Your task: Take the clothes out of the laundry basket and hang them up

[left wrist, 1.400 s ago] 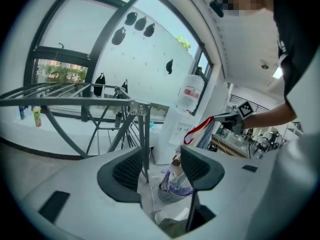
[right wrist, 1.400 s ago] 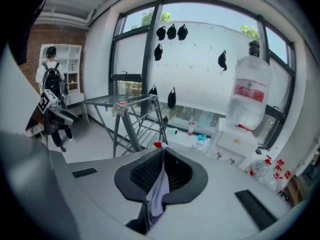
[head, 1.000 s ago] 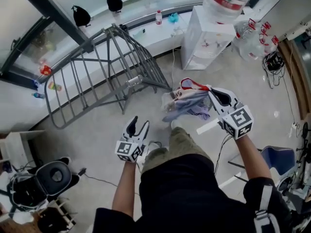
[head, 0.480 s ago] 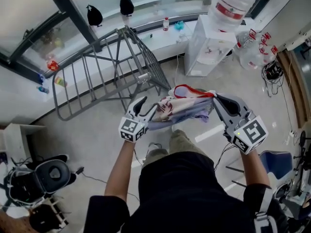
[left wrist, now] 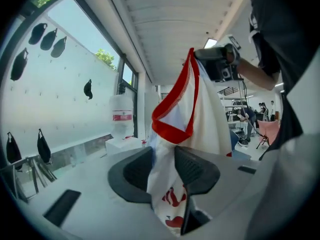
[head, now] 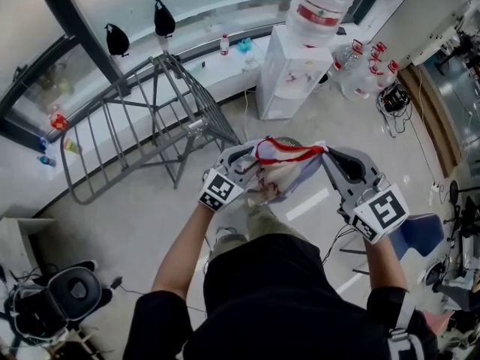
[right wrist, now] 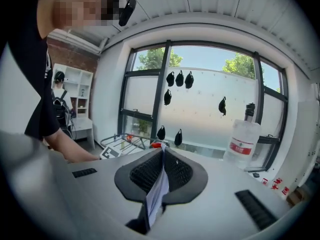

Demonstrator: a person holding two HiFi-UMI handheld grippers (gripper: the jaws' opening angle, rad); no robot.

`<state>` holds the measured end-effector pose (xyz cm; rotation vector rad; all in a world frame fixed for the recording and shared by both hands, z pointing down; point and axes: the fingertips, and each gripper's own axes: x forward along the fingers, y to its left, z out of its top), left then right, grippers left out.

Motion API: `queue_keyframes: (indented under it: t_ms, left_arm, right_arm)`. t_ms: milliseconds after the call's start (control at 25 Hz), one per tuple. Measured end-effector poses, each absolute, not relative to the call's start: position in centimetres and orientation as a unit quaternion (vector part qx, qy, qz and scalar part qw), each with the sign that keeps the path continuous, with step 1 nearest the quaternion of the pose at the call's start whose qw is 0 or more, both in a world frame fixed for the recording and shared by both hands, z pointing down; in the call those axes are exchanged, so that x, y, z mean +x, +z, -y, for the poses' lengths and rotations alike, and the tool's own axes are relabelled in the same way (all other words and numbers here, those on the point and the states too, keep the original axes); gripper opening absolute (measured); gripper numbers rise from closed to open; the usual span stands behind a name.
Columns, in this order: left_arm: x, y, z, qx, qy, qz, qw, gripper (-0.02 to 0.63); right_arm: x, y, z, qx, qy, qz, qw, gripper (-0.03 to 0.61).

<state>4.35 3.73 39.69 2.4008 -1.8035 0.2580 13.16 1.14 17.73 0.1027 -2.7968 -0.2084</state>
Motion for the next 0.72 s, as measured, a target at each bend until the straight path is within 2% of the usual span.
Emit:
queue_keyframes:
  t_ms: [80,120,480,720]
  left_arm:
    - [4.9,39.0,-3.8,0.796,0.068,0.599,0.06,0.054]
    - [4.9,38.7,-4.0,0.796,0.059,0.6,0.063,0.031]
    - [0.9,34.1,-8.9,0.754,0.023,0.653,0.068,0.018]
    - [-3.2,27.4,-13.9,0.695,0.026,0.717,0.039,0.018]
  right_arm:
    - [14.3,18.0,-0.7,0.051,-0.072,0.982,0.169,0.009]
    - [14.8,18.2,-0.4,0.059,-0.072,0.981,0.169,0.009]
    - [16.6,20.0,3.8,0.127,-0.053,0.976,0.169,0.009]
    - [14.5,19.9,2.7,0.105,-0.035,0.983,0.144,0.011]
